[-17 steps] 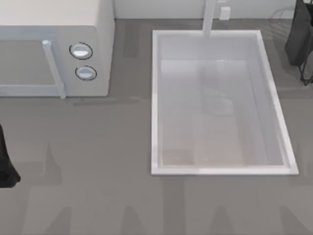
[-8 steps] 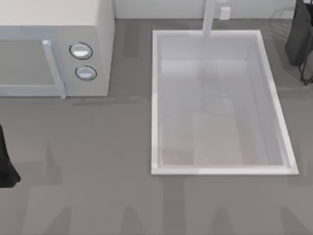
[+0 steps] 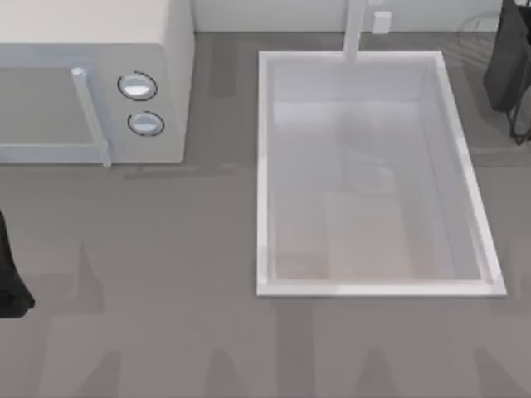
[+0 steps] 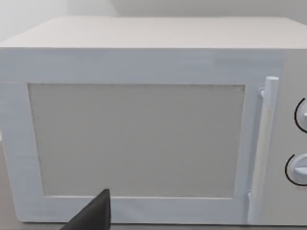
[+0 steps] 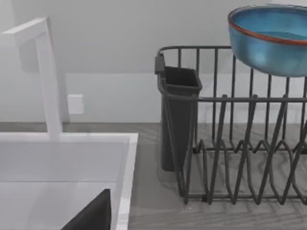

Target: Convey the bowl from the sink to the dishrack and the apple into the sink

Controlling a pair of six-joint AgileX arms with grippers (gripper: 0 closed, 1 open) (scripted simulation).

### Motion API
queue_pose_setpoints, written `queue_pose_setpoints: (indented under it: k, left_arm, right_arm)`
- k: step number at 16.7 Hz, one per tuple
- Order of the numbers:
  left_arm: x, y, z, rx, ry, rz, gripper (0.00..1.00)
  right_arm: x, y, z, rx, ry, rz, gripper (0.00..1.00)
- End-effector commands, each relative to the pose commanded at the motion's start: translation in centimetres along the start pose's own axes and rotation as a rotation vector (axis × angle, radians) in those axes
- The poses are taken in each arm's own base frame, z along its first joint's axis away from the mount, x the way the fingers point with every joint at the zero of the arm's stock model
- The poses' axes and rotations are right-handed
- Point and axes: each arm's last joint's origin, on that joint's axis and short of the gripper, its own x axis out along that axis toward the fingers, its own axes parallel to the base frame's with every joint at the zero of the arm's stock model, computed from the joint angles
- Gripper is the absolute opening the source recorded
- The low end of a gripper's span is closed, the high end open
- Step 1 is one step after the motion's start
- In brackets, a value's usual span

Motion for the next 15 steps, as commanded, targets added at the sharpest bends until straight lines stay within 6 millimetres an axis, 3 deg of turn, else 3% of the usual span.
queue_pose_setpoints:
  k: [9, 15]
  left_arm:
    - [0.0, 0.0, 0.0, 0.000, 0.000, 0.000, 1.00]
    - [0.0, 0.0, 0.0, 0.000, 0.000, 0.000, 1.00]
  right_arm:
    - [0.1, -0.2, 0.9, -0.019, 0.064, -0.010, 1.00]
    - [2.1, -1.5, 3.8, -0.085, 0.491, -0.084, 1.00]
